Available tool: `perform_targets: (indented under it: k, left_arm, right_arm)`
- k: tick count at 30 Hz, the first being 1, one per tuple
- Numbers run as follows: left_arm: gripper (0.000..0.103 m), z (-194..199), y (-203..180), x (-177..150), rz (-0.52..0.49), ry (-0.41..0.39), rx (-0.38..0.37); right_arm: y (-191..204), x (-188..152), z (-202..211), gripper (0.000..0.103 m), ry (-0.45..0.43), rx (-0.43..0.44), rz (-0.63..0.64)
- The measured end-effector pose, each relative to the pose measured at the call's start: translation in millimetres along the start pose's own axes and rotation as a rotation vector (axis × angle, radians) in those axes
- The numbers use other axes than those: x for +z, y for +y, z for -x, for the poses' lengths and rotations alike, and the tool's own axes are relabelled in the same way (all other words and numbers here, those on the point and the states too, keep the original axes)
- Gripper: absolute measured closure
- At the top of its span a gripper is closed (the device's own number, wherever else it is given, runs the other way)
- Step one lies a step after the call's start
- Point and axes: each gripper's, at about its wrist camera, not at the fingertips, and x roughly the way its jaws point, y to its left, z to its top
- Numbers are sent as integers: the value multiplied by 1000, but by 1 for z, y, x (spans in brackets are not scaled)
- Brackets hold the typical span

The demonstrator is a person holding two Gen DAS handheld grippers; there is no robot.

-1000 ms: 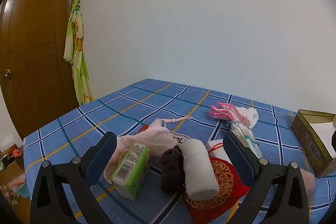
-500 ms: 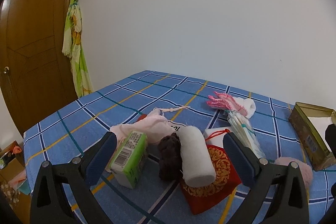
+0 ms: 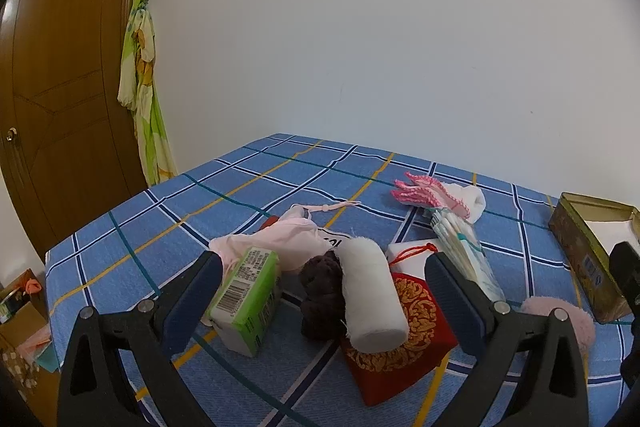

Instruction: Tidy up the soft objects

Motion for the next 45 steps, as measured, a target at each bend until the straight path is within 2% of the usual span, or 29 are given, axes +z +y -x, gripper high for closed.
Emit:
perform_targets:
  k: [5,9,15,21,25,28,29,31,32,35,38,40,42,45]
  left_arm:
    - [1,-2,5,-2,9,36,-17]
    - [1,1,22,-7,16,56,-23]
    - [1,5,48,-10,-12,66,38]
    - [1,0,54,-11,-1,92,-4]
    - [1,2,46,-9,-45,87,-17]
    - [1,6,41,1,-63,70,-39]
    - [1,6,39,5,-64,68,-52]
    - [1,4,32,19,-71,70,-91]
    - [1,2,28,26,-77,75,-109]
    - [1,-5,13,43,-93,74,-161]
    - [1,-19,-15,60,-137,84,-216]
    - [1,-31,-35,69,-163,100,-248]
    - [1,-54,-60,78,-163,174,-289]
    - [1,-84,-86,85,-134,245,-319]
  right_arm:
    - [-1,1,-3,0,22,3,7]
    - [-5,3,-9,0,57,-15,36]
    - [-5,-7,-36,2,242,62,45]
    - [3,-25,-61,12,402,107,88]
    - [6,-29,-75,18,470,152,99]
    - [7,-37,-93,26,568,157,91]
    - [8,-37,-94,37,564,151,99]
    - [12,-35,-92,46,563,150,133]
    - [13,-35,-91,54,559,147,145]
    - [11,-28,-83,67,536,168,130]
    - [2,-2,-59,67,369,193,89]
    - [-4,9,-45,67,255,153,96]
    - [-10,16,-37,67,161,101,101]
    - [-26,22,-32,66,95,33,70]
